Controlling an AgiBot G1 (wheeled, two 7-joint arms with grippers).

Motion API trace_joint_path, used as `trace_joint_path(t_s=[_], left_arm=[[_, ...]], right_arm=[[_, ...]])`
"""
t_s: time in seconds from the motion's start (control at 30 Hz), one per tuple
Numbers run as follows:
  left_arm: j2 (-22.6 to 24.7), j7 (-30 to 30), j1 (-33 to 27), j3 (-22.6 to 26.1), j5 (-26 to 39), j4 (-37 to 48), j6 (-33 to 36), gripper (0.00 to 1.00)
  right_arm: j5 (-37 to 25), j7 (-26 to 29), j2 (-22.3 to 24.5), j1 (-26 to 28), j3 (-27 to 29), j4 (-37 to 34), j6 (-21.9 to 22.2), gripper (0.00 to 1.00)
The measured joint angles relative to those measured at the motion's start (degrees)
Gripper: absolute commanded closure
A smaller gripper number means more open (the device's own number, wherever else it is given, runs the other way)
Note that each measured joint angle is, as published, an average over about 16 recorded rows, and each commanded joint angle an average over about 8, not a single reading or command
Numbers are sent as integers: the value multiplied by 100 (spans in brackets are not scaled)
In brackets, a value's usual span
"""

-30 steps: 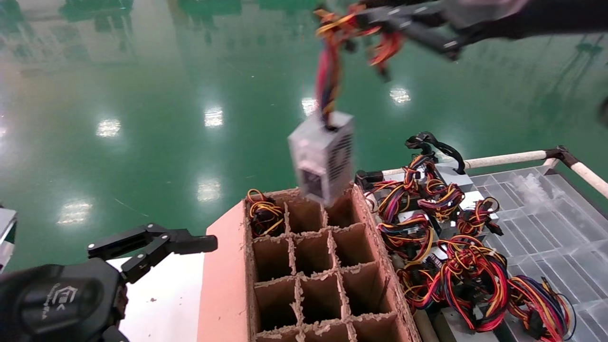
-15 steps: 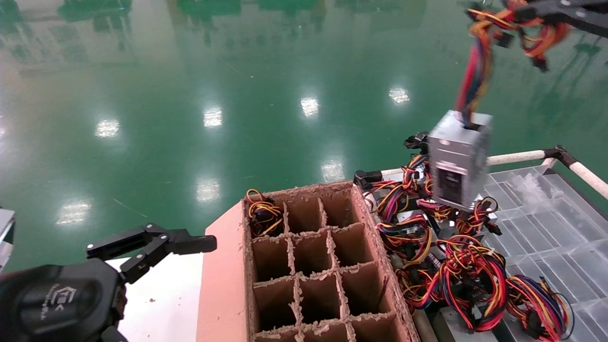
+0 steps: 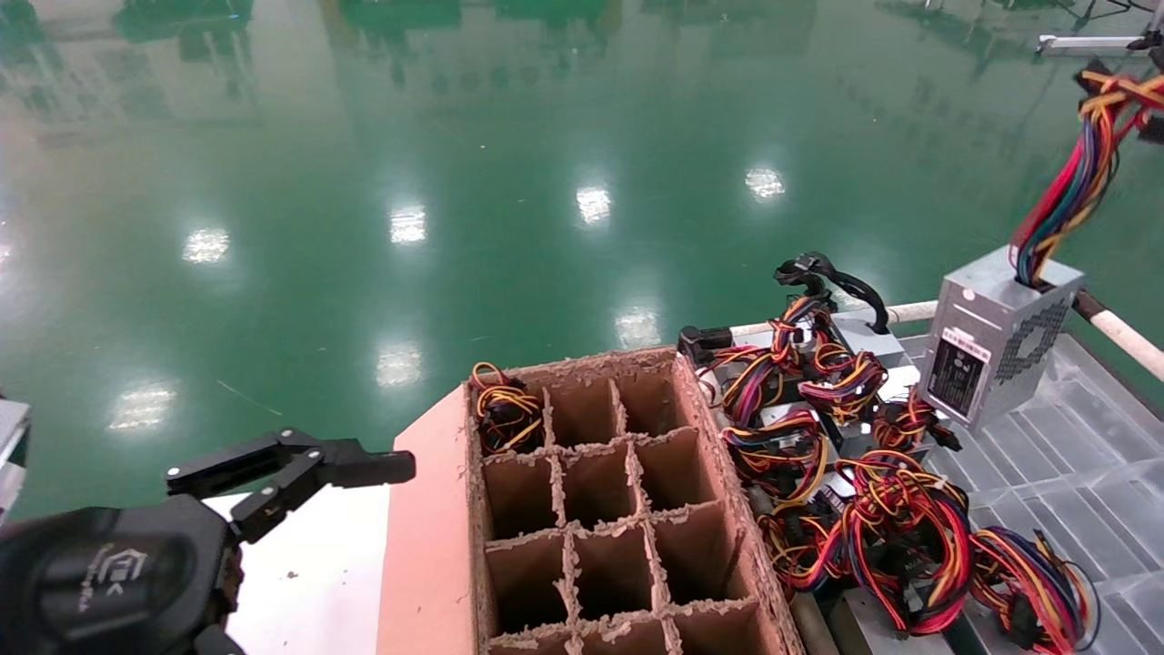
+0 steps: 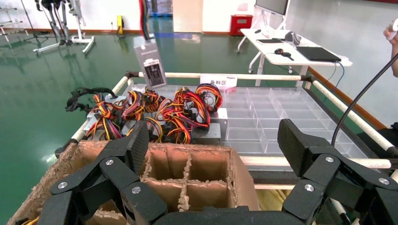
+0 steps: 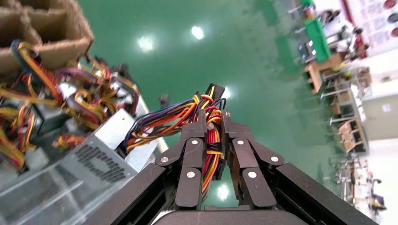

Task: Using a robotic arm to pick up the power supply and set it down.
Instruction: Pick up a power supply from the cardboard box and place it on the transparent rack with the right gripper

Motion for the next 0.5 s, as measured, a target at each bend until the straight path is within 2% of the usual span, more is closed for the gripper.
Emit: trace_joint_path(t_s=[0.5], left_arm=[[0, 0, 0, 1, -1, 0, 0, 0]], right_arm=[[104, -393, 168, 619, -1040, -459, -23, 100]])
